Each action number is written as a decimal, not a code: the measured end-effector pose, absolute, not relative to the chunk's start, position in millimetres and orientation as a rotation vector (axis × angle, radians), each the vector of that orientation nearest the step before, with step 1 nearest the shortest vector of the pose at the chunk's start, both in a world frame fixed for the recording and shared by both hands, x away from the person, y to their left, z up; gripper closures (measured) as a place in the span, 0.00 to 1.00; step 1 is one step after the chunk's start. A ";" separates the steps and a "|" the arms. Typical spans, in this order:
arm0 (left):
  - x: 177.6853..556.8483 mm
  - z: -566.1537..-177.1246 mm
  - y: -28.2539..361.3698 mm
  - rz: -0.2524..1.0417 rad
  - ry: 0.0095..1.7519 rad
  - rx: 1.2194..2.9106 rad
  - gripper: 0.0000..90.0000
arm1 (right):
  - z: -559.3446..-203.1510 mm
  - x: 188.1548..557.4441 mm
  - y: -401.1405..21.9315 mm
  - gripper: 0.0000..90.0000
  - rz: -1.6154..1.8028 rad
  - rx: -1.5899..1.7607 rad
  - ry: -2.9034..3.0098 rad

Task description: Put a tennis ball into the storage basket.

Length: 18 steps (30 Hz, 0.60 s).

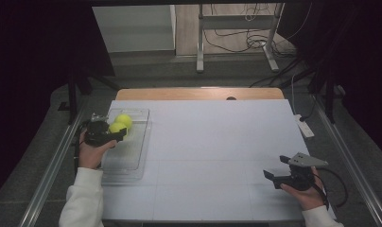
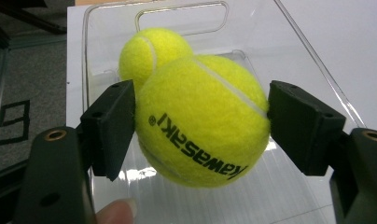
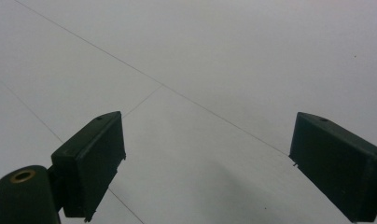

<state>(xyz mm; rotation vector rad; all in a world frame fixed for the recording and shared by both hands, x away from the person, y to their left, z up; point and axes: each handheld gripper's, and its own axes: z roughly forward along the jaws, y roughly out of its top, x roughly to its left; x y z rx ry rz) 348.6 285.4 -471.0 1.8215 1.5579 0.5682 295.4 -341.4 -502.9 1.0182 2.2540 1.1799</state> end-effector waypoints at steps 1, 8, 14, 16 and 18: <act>348.7 -470.9 285.5 0.567 1.556 1.822 0.30 | -503.0 295.5 -341.5 0.12 1.180 1.018 2.254; 349.0 -472.0 286.5 0.571 1.571 1.814 0.30 | -503.0 295.5 -341.5 0.12 1.180 1.018 2.255; 347.2 -467.7 288.4 0.578 1.568 1.768 0.15 | -502.9 295.5 -341.3 0.12 1.179 1.018 2.253; 347.0 -467.3 288.0 0.570 1.561 1.762 0.15 | -503.0 295.5 -341.2 0.12 1.180 1.017 2.254; 346.6 -466.5 287.4 0.563 1.546 1.759 0.15 | -503.0 295.4 -341.1 0.12 1.179 1.017 2.254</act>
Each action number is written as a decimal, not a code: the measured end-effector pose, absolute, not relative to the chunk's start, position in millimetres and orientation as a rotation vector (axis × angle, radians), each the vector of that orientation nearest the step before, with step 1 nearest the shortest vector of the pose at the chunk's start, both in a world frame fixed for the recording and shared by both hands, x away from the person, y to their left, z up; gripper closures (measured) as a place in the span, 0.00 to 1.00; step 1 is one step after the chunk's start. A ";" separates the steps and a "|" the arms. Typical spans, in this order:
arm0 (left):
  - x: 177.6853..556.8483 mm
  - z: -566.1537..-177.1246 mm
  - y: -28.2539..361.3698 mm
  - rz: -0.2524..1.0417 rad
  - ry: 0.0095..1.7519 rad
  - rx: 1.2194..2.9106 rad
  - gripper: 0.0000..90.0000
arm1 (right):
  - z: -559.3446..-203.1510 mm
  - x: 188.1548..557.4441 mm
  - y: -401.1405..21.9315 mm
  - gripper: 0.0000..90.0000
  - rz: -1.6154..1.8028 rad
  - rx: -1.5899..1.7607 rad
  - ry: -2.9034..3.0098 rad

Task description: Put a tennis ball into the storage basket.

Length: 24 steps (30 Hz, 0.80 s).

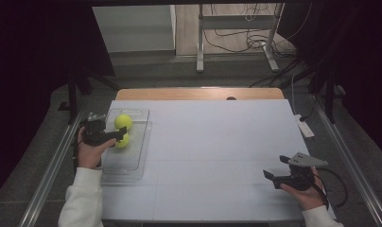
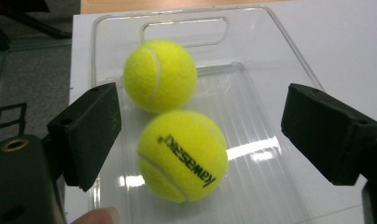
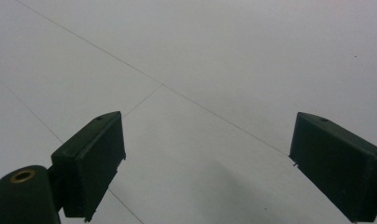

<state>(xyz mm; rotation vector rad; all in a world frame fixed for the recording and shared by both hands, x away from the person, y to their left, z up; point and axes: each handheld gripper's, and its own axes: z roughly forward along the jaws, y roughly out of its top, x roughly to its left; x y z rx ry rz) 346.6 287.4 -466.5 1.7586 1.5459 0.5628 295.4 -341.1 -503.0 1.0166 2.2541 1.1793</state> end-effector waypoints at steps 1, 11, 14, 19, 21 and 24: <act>346.5 -466.2 287.1 0.561 1.541 1.755 0.15 | -502.9 295.4 -341.2 0.12 1.179 1.017 2.253; 340.9 -456.7 281.9 0.533 1.435 1.709 0.16 | -503.0 296.4 -341.7 0.12 1.184 1.020 2.254; 339.3 -455.2 279.2 0.502 1.407 1.689 0.16 | -503.0 296.6 -342.0 0.12 1.188 1.019 2.253; 334.2 -454.9 273.3 0.472 1.365 1.691 0.16 | -502.7 296.9 -342.7 0.12 1.192 1.028 2.247; 331.9 -454.7 270.2 0.461 1.350 1.694 0.16 | -502.8 297.3 -342.4 0.12 1.198 1.028 2.248; 328.0 -453.6 264.6 0.460 1.329 1.714 0.16 | -502.6 297.1 -342.3 0.12 1.193 1.024 2.251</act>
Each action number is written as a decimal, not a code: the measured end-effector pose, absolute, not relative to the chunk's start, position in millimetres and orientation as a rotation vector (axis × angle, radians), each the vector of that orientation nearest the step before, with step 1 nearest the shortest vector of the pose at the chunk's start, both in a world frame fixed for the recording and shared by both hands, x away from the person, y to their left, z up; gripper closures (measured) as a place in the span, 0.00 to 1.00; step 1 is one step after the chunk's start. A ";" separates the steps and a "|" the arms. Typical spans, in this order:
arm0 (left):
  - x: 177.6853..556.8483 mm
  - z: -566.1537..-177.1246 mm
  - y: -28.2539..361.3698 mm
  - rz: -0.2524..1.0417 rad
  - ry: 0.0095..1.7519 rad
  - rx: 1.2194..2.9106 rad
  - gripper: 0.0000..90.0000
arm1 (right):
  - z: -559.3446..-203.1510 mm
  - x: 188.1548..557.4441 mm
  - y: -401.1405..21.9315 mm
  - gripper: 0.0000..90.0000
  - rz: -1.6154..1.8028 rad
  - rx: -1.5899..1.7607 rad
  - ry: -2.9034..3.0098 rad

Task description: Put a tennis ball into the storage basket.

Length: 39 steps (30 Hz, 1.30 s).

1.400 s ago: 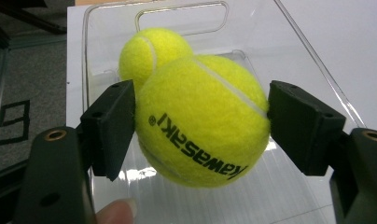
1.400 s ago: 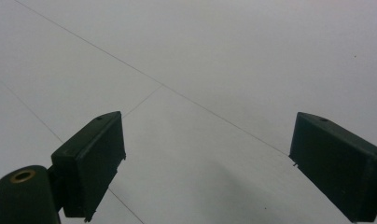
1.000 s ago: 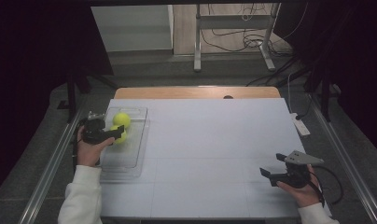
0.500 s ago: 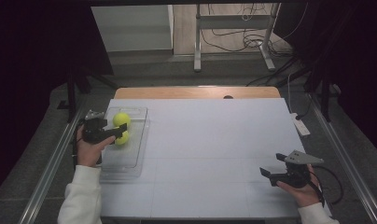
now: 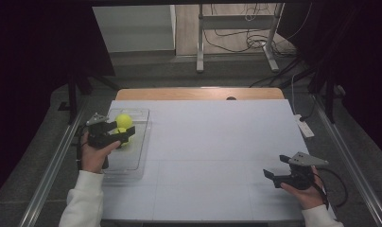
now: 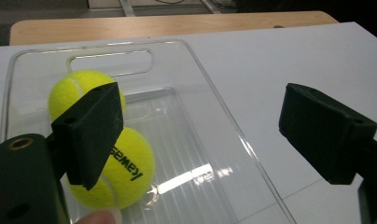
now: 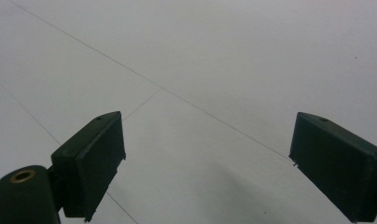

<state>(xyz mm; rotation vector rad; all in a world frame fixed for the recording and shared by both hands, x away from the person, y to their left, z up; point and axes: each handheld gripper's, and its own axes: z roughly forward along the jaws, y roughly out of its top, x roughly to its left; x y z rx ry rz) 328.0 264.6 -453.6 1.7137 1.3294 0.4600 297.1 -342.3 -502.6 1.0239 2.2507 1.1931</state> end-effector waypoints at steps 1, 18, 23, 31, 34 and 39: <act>326.9 -453.3 263.1 0.459 1.325 1.718 0.16 | -502.4 296.6 -342.3 0.12 1.200 1.024 2.247; 305.5 -457.4 241.4 0.419 1.240 1.726 0.17 | -502.1 296.0 -340.6 0.12 1.201 1.008 2.253; 297.3 -461.2 237.7 0.407 1.213 1.749 0.17 | -501.3 296.5 -340.5 0.12 1.211 1.014 2.245; 282.8 -472.9 235.8 0.407 1.187 1.775 0.17 | -500.1 296.2 -341.0 0.12 1.229 1.019 2.236; 277.5 -479.2 234.8 0.407 1.173 1.784 0.17 | -500.1 296.7 -340.9 0.12 1.233 1.021 2.235; 269.7 -486.7 233.6 0.413 1.148 1.795 0.17 | -499.9 297.5 -340.7 0.12 1.237 1.019 2.232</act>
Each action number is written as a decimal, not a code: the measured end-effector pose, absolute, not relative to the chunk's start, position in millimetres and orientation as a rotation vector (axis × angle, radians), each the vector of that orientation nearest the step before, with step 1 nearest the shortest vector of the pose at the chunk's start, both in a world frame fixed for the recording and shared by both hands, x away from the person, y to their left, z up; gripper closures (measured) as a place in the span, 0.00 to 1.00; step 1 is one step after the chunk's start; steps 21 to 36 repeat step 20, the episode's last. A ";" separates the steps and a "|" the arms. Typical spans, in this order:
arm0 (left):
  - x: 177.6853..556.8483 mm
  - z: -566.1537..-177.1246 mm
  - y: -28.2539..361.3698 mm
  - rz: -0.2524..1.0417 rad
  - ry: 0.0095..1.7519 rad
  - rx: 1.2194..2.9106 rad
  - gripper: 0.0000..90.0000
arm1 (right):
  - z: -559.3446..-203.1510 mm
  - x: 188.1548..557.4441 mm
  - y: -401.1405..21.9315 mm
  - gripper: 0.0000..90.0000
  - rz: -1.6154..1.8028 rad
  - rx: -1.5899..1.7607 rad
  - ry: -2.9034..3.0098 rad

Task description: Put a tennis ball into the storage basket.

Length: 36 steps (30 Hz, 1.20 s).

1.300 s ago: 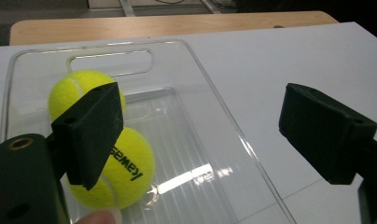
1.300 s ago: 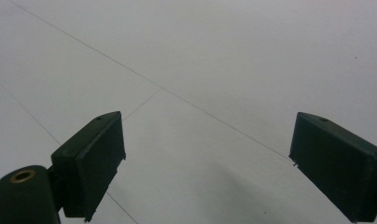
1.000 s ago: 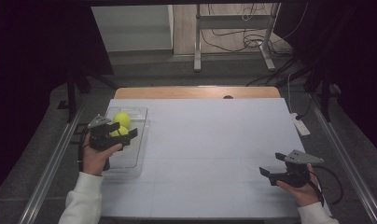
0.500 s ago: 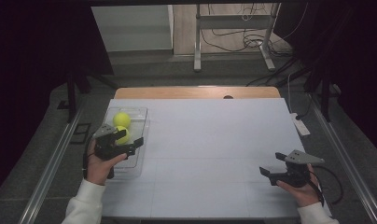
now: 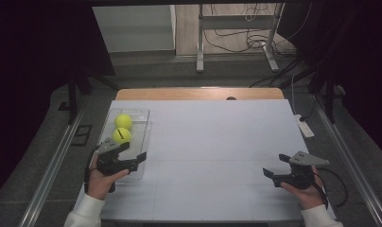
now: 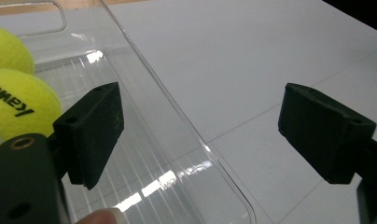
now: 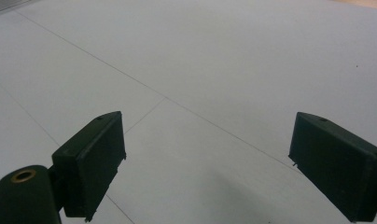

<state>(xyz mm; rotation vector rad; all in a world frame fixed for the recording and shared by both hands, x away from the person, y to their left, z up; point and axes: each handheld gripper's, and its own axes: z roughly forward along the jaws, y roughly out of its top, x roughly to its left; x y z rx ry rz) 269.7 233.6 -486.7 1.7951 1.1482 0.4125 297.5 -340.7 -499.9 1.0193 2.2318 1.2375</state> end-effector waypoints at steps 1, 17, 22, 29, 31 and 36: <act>267.7 -487.8 233.2 0.416 1.140 1.796 0.17 | -499.9 297.7 -340.5 0.12 1.237 1.018 2.232; 264.4 -489.9 228.9 0.412 1.119 1.810 0.17 | -496.7 298.7 -338.3 0.13 1.260 1.004 2.212; 265.0 -489.5 228.3 0.415 1.121 1.808 0.16 | -496.7 298.1 -338.7 0.13 1.269 1.010 2.213; 265.0 -489.5 228.3 0.415 1.121 1.808 0.16 | -496.7 298.1 -338.7 0.13 1.269 1.010 2.213; 265.0 -489.5 228.3 0.415 1.121 1.808 0.16 | -496.7 298.1 -338.7 0.13 1.269 1.010 2.213; 265.0 -489.5 228.3 0.415 1.121 1.808 0.16 | -496.7 298.1 -338.7 0.13 1.269 1.010 2.213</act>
